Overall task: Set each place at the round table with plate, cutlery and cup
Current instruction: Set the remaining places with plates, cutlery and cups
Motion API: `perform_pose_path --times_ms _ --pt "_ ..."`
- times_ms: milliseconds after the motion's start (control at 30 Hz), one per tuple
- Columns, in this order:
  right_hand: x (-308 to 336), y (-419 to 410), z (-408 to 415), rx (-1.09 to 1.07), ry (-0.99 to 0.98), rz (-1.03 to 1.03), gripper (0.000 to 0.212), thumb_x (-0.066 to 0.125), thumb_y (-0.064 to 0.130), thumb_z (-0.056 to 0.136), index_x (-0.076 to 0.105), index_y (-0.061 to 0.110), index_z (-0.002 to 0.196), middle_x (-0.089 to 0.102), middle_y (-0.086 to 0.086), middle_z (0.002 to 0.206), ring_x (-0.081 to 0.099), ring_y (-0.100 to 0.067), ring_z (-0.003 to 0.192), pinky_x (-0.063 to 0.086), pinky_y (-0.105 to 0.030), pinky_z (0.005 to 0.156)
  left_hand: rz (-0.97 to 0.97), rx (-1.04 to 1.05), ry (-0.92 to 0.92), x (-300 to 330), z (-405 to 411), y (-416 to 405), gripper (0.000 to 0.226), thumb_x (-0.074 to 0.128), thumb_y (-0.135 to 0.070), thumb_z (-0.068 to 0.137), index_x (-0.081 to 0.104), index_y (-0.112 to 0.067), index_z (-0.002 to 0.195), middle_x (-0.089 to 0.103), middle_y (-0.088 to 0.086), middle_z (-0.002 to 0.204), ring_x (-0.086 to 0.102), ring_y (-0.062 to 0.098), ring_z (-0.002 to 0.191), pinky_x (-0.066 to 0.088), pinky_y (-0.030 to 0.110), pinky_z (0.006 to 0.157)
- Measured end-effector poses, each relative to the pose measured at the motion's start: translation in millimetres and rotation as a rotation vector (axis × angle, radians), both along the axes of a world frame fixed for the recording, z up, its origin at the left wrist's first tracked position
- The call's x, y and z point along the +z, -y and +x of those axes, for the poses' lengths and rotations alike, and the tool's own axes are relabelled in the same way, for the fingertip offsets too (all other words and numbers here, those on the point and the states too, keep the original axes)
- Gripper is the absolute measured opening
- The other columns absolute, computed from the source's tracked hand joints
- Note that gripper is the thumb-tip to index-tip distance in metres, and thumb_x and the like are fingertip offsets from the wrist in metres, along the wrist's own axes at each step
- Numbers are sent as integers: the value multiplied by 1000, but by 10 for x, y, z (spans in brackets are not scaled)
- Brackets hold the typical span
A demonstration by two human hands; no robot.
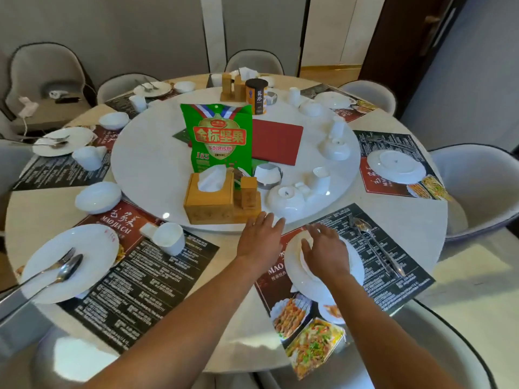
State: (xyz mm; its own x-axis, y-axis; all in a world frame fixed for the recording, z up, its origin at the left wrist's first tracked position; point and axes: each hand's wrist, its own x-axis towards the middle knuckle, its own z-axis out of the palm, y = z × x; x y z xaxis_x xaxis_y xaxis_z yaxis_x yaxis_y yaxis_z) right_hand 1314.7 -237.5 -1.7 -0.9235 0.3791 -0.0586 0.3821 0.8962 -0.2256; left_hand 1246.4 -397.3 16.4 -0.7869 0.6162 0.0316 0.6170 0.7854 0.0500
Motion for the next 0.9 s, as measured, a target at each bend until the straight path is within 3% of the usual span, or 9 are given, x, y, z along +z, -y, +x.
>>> perform_pose_path --times_ms 133,367,467,600,767,900 --pt "-22 -230 -309 77 20 0 45 40 31 104 45 21 147 40 -1 157 33 -26 145 38 -46 113 -108 -37 -87 -55 -284 -357 72 58 -18 96 20 -17 157 27 16 159 20 35 149 24 47 118" --pt "-150 -389 -591 167 198 80 56 36 24 101 26 22 156 19 2 166 18 -29 152 32 -52 116 -244 -70 -121 -207 -653 -650 70 44 -10 101 5 -14 160 13 22 162 13 39 150 20 48 119" --pt "-224 -421 -591 169 200 73 60 36 22 101 20 24 158 15 5 167 17 -28 153 29 -52 118 -225 -73 -171 -292 -670 -673 66 47 -10 99 16 -14 158 29 23 154 29 40 143 28 49 115" --pt "-254 -423 -570 161 191 34 64 38 19 98 17 25 159 13 7 167 16 -27 152 27 -50 119 -179 -141 -298 -413 -608 -612 57 61 -16 86 50 -16 142 58 14 117 57 35 110 45 48 103" --pt "-193 -450 -580 165 186 -1 62 37 17 98 21 23 158 16 7 167 15 -27 153 25 -51 118 -102 -182 -439 -417 -589 -581 50 43 -13 86 58 -15 134 60 12 103 61 31 94 54 43 83" --pt "-209 -418 -460 101 120 -24 56 41 32 102 30 20 155 30 2 162 24 -25 150 32 -49 117 -89 -149 -439 -169 -513 -593 48 52 -20 83 62 -19 130 60 8 101 60 26 87 51 36 62"
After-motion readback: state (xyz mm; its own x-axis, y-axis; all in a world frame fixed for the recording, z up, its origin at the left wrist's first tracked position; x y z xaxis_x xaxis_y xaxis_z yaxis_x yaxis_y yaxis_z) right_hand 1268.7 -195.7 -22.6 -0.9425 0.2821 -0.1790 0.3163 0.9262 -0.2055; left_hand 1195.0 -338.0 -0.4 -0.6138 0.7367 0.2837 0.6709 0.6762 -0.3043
